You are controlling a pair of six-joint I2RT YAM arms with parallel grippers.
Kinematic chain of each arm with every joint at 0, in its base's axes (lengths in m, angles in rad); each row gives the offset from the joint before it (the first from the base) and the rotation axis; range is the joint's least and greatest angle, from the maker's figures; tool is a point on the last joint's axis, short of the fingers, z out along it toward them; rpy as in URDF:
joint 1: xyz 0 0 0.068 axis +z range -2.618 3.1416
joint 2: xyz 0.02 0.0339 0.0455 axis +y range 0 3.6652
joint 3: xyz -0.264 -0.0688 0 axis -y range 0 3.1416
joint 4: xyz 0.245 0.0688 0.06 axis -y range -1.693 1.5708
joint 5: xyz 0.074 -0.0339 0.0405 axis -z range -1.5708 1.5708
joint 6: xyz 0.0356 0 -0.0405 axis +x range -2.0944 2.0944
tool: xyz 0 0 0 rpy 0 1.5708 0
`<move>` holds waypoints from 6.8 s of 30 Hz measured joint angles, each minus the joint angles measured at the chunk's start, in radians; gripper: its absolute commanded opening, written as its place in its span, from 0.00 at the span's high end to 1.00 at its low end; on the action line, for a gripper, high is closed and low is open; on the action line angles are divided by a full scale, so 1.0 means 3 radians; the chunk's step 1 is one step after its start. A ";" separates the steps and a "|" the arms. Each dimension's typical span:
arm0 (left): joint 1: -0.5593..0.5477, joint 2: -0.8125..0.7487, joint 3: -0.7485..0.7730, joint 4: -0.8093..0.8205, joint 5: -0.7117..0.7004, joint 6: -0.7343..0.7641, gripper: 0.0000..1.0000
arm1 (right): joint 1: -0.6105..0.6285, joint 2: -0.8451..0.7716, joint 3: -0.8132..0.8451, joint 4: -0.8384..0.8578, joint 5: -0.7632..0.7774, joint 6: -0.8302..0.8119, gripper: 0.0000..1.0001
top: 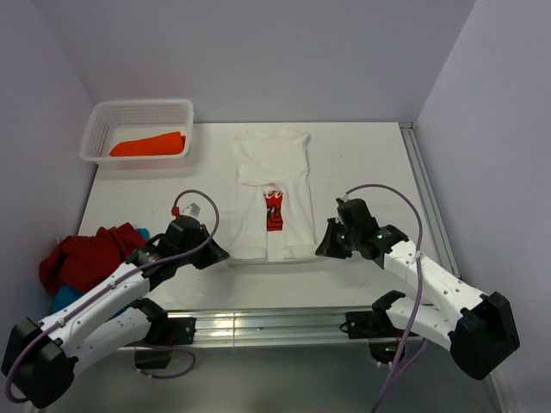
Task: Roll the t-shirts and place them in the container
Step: Fold the tshirt
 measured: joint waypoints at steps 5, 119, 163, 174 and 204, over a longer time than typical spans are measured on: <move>0.0117 0.0183 0.0014 0.0099 0.0067 0.0092 1.00 | -0.0067 0.0155 0.0127 0.0067 -0.0037 -0.0093 1.00; 0.0547 -0.0125 -0.1086 0.1802 0.0025 0.0717 0.35 | 0.0141 -0.0446 -0.1077 0.1920 0.0851 0.0153 0.36; -0.0090 0.0595 -0.1342 0.2824 -0.0743 0.0482 0.40 | 0.0837 0.0549 -0.1031 0.2271 0.1989 0.0511 0.62; -0.0092 0.0722 -0.1324 0.2940 -0.0736 0.0483 0.42 | 0.0837 0.0668 -0.1031 0.2370 0.1937 0.0440 0.66; -0.0106 0.1005 -0.1218 0.3009 -0.0584 0.0478 1.00 | 0.0861 0.0657 -0.1015 0.2342 0.1920 0.0379 1.00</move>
